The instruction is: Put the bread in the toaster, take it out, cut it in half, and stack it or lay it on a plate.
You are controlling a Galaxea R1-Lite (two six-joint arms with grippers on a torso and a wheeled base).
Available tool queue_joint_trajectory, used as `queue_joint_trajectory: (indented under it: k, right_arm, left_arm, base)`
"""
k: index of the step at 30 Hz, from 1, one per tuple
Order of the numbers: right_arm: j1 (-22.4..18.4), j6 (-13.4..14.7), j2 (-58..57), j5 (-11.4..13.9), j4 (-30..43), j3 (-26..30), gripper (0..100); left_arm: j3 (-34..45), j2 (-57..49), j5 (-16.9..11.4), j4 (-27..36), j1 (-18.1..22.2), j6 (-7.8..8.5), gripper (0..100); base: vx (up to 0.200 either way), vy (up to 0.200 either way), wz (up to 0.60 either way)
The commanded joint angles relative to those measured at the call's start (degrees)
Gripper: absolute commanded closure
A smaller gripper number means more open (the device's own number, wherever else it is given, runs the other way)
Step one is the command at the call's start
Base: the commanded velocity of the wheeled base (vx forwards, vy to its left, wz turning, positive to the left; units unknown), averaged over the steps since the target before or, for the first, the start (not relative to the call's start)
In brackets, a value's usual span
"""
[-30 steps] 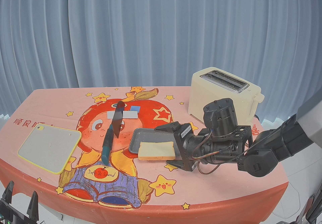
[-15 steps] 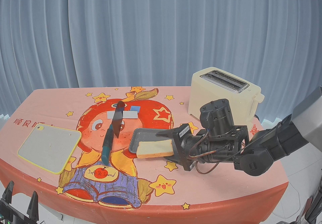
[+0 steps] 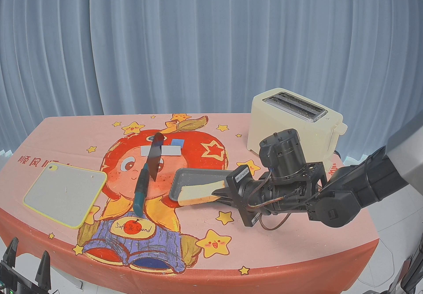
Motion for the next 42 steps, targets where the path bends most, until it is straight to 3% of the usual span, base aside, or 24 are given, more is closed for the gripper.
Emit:
queue_joint_trajectory:
  k: [1,5,8,12,22,26,29,30,34,37,42]
  right_arm:
    - [0.6,-0.3,-2.2,-0.9,-0.1,-0.2,100]
    - [0.8,-1.2,-5.1,-1.7,-0.1,-0.6,100]
    - [0.8,-5.9,-8.2,-2.2,0.0,-0.6,100]
    - [0.8,-8.7,-10.3,-3.3,0.0,-0.7,100]
    - [0.8,-23.5,-15.7,-8.0,-1.2,0.0,100]
    - [0.4,-31.1,-18.6,-8.3,-1.5,1.3,100]
    - [0.0,-34.8,-20.6,-8.5,-3.7,3.0,100]
    - [0.0,-34.8,-20.6,-8.5,-3.7,3.0,100]
    - [-1.1,-40.6,-25.7,-7.9,-9.8,7.3,100]
    - [-1.0,-46.1,-29.3,-6.9,-9.0,7.7,100]
    - [-1.4,-52.0,-31.4,-6.1,-7.8,9.3,100]
  left_arm:
    - [1.0,0.0,0.0,0.0,0.0,-0.02,0]
    - [1.0,0.0,0.0,0.0,0.0,-0.02,0]
    - [1.0,0.0,0.0,0.0,0.0,-0.02,0]
    - [1.0,0.0,0.0,0.0,0.0,-0.02,0]
    - [1.0,0.0,0.0,0.0,0.0,-0.02,0]
    - [1.0,0.0,0.0,0.0,0.0,-0.02,0]
    - [1.0,0.0,0.0,0.0,0.0,-0.02,0]
    - [1.0,0.0,0.0,0.0,0.0,-0.02,0]
    - [1.0,0.0,0.0,0.0,0.0,-0.02,0]
    - [1.0,0.0,0.0,0.0,0.0,-0.02,0]
    - [1.0,0.0,0.0,0.0,0.0,-0.02,0]
  base:
    - [0.000,0.000,0.00]
    - [0.000,0.000,0.00]
    - [0.000,0.000,0.00]
    - [0.000,0.000,0.00]
    - [0.000,0.000,0.00]
    - [0.000,0.000,0.00]
    - [0.000,0.000,0.00]
    - [0.000,0.000,0.00]
    - [0.000,0.000,0.00]
    - [0.000,0.000,0.00]
    - [0.000,0.000,0.00]
